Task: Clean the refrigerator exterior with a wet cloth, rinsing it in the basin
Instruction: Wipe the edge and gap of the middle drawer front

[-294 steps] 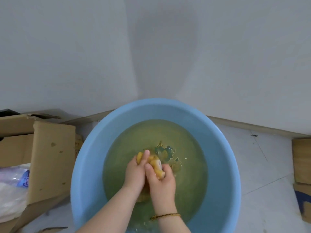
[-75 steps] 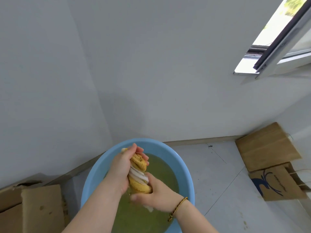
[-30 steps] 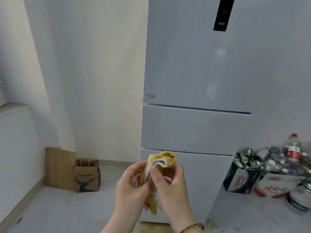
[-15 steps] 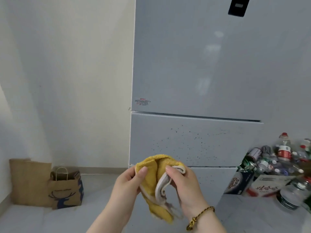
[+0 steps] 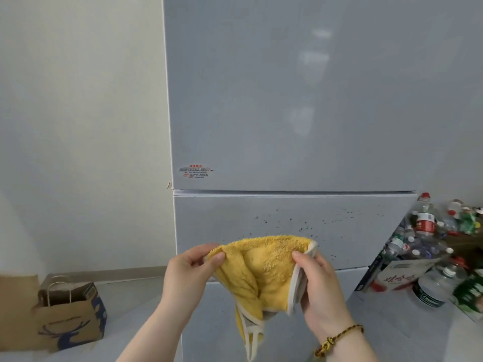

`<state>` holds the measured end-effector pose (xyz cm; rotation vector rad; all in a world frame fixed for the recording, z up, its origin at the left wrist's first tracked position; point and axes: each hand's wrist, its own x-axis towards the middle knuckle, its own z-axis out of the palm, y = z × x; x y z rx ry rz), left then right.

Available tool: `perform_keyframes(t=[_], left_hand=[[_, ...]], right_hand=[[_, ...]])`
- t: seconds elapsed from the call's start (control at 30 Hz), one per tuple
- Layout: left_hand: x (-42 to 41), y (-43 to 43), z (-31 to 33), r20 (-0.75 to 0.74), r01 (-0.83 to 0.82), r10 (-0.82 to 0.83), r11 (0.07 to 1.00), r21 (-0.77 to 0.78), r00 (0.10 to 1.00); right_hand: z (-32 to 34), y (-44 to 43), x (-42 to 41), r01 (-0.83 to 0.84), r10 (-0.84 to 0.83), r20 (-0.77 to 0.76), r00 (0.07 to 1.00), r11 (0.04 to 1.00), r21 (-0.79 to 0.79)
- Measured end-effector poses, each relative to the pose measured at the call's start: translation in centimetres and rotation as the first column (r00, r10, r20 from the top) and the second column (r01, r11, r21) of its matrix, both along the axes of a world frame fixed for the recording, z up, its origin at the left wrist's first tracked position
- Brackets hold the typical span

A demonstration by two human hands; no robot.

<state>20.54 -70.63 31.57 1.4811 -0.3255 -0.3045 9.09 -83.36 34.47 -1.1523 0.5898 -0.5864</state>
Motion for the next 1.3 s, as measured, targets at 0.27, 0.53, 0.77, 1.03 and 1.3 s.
perform_keyframes(t=[0.27,0.53,0.77,1.03,1.3], left_hand=[[0.8,-0.8,1.0,-0.141,-0.316,0.303,0.946,-0.079,0.942],[-1.8,-4.6,3.0,-0.120,-0.284,0.274,0.956,-0.071,0.954],[-6.2,-8.7,3.4,-0.095,-0.065,0.060,0.997,-0.048,0.994],[-4.5,-8.3,3.6,-0.008,0.061,-0.061,0.997,0.043,0.998],[1.9,-4.8,2.4,0.110,-0.587,0.576,0.798,0.135,0.810]], right_hand=[[0.3,-6.5,-0.4,0.105,-0.108,0.019,0.994,0.987,0.123],[0.8,-12.5,-1.6,0.072,-0.077,-0.082,0.994,0.995,-0.070],[0.5,-7.7,-1.3,-0.425,0.399,-0.158,0.903,0.881,-0.208],[-0.5,-5.6,1.0,-0.301,0.247,-0.205,0.947,0.904,-0.303],[0.5,-8.0,0.0,0.137,-0.142,-0.017,0.990,0.975,-0.174]])
